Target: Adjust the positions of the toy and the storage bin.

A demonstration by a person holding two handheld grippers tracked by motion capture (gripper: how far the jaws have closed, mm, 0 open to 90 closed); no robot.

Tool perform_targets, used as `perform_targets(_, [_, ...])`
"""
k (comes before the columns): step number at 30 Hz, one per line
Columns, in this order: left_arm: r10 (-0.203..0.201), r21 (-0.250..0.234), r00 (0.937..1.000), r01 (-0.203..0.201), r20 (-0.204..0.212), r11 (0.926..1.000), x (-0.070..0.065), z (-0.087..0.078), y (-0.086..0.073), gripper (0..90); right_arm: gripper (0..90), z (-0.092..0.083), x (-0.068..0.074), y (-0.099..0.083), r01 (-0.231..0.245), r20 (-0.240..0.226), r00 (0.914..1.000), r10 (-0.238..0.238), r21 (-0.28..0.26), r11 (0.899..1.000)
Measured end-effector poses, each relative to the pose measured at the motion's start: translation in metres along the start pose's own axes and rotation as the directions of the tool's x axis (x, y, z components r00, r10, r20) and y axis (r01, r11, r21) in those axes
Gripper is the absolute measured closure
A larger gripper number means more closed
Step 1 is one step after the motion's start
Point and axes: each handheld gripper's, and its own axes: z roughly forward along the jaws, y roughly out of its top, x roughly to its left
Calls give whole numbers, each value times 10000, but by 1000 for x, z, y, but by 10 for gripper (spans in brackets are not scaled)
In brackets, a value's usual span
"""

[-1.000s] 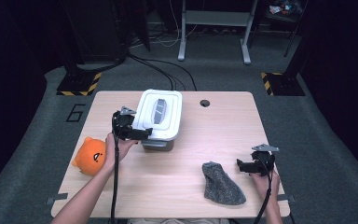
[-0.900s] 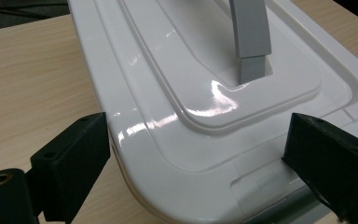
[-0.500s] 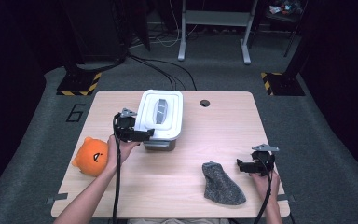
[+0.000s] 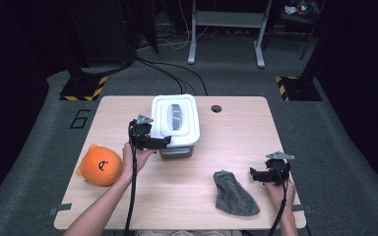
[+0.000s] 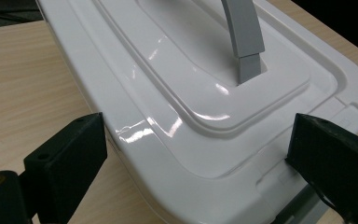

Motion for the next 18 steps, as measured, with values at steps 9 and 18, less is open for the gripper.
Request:
perform_targets(9, [347,-347,9992,-355,-220,9988,2,1,4,72,1,0,0,0,-7,-1,10000,7,-1,10000])
perform_targets(18, [-11,29,9963,13,-865,10000,37,6,17,146,1,0,0,0,3,-1,10000,-3,-2,10000])
